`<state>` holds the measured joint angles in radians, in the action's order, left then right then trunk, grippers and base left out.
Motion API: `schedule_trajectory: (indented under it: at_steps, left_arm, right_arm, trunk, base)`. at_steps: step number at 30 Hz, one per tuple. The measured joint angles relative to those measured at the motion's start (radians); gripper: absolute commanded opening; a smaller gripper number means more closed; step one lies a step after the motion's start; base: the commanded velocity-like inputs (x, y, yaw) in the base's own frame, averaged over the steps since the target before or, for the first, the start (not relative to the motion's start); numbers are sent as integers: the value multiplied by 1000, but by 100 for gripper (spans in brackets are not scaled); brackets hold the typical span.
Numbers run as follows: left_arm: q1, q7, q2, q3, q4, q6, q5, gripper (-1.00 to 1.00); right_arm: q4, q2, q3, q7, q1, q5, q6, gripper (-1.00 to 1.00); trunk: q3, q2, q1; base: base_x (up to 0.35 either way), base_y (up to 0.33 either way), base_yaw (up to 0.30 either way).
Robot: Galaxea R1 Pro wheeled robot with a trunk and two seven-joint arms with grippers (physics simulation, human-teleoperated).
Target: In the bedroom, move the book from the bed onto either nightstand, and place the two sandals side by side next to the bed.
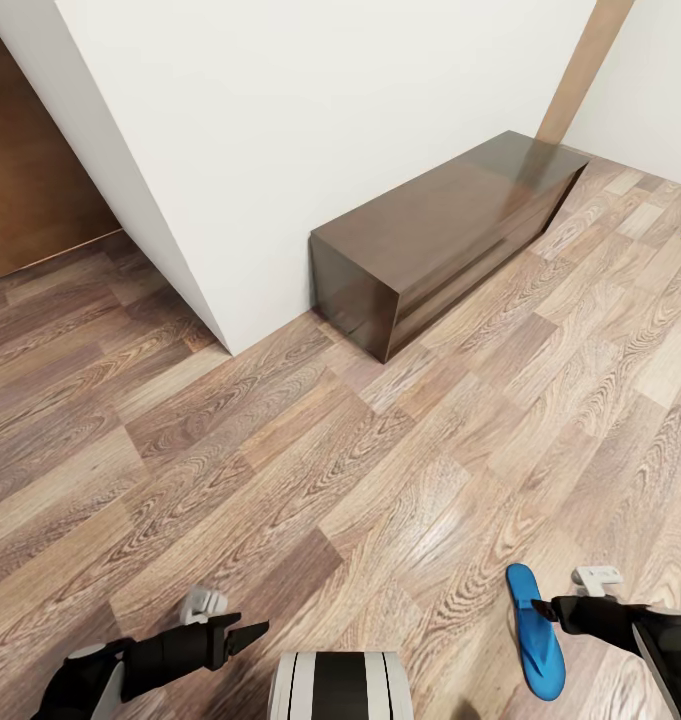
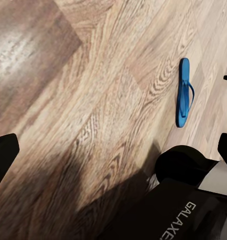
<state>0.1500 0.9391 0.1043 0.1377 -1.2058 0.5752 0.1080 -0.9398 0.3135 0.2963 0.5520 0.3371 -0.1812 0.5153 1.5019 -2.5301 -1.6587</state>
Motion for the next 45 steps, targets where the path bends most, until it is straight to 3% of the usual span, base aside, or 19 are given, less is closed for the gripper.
schedule_trajectory:
  at_steps: [7, 34, 45]
  left_arm:
    - [0, 0, 0, 0, 6, -16, 0, 100]
    - [0, 0, 0, 0, 6, -19, 0, 100]
    - [0, 0, 0, 0, 6, -18, 0, 100]
  right_arm:
    - [2, 0, -2, 0, 0, -1, -4, 100]
    - [2, -3, -7, -1, 0, -4, -3, 100]
    - [2, -2, -6, 2, 0, 0, -1, 100]
  trunk:
    - [0, 0, 0]
    - [104, -6, -12]
    - [104, -6, -12]
  base:
    - [0, 0, 0]
    - [0, 0, 0]
    - [0, 0, 0]
